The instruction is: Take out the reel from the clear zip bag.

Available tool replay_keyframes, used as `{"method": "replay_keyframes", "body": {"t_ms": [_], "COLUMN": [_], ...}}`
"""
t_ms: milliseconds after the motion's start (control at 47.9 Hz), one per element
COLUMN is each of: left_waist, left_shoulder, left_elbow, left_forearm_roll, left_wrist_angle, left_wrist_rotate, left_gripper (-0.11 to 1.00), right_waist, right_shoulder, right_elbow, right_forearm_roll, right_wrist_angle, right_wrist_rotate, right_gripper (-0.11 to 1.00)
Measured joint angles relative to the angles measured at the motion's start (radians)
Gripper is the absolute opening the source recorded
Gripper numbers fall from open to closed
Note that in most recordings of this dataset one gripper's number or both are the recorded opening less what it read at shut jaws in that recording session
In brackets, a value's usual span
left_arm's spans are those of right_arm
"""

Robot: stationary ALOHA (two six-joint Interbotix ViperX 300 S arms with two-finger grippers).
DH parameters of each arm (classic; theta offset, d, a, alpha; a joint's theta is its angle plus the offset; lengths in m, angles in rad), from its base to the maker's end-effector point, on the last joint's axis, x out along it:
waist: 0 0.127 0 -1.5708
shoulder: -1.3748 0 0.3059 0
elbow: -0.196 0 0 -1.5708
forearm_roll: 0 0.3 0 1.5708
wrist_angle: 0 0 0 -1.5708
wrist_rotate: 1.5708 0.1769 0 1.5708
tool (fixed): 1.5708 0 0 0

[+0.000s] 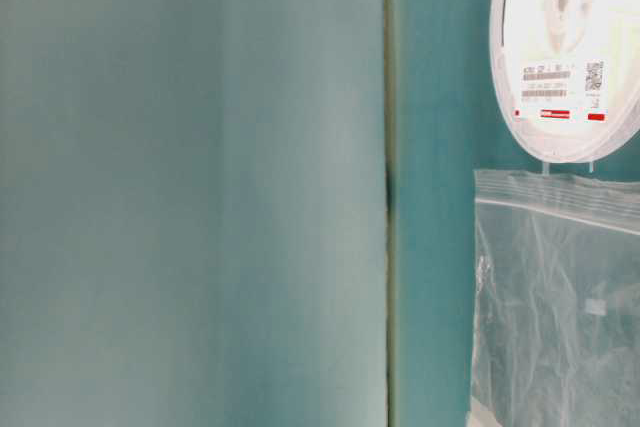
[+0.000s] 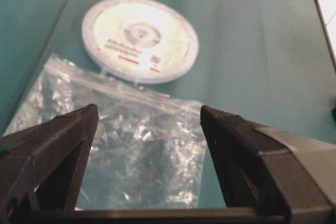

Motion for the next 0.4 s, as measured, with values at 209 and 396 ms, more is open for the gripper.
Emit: {"method": "replay_keyframes", "body": {"t_ms": [209, 396], "left_waist": [0.0, 0.0], "left_shoulder": [-0.006, -0.006], "left_elbow": [0.0, 0.0], "left_forearm_roll": [0.0, 0.002], "left_wrist_angle": [0.0, 0.0], "left_wrist_rotate": [0.0, 0.0], "left_gripper": [0.86, 0.86], "right_waist": [0.0, 0.0], "right_shoulder": [-0.049, -0.074], "right_elbow": [0.011, 0.02], "right_forearm_roll": [0.0, 0.0], "right_wrist_angle": [0.009, 0.012], "right_wrist_rotate": [0.0, 0.0], "right_gripper": [0.86, 0.85]}}
